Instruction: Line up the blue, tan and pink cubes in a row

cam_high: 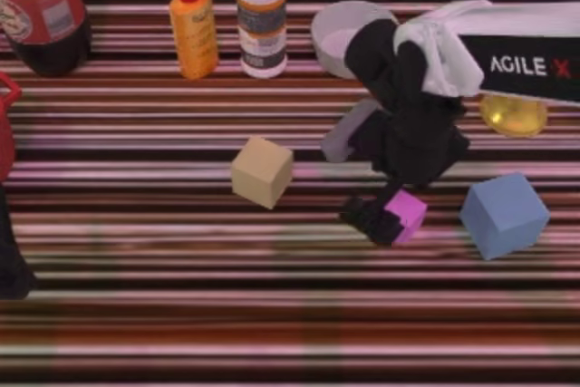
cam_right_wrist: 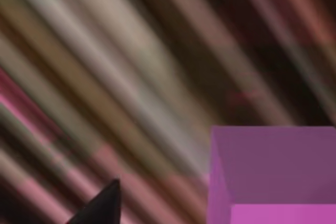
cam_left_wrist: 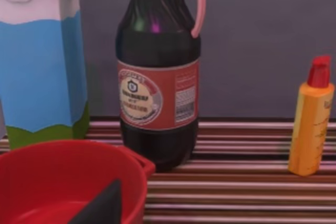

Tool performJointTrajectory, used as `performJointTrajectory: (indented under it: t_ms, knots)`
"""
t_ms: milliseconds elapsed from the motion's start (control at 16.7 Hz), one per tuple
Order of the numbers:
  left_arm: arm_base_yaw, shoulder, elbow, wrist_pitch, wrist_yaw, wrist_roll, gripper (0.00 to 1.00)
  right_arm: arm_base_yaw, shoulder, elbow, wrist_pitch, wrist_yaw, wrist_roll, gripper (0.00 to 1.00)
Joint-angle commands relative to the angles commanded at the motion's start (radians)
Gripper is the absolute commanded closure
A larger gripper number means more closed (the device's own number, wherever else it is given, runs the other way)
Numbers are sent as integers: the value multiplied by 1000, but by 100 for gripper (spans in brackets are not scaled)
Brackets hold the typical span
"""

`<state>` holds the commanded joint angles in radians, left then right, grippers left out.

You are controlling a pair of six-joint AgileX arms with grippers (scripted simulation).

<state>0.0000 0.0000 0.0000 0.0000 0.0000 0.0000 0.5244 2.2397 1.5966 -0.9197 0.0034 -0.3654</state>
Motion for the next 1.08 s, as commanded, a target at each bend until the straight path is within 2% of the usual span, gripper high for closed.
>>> performJointTrajectory:
  t_ms: [180, 420, 1080]
  knots:
    - [0, 0, 0, 0, 0, 0, 0, 1, 40, -51, 85, 0, 1, 0]
    - [0, 0, 0, 0, 0, 0, 0, 2, 45, -56, 93, 0, 1, 0]
    - [0, 0, 0, 0, 0, 0, 0, 2, 45, -56, 93, 0, 1, 83]
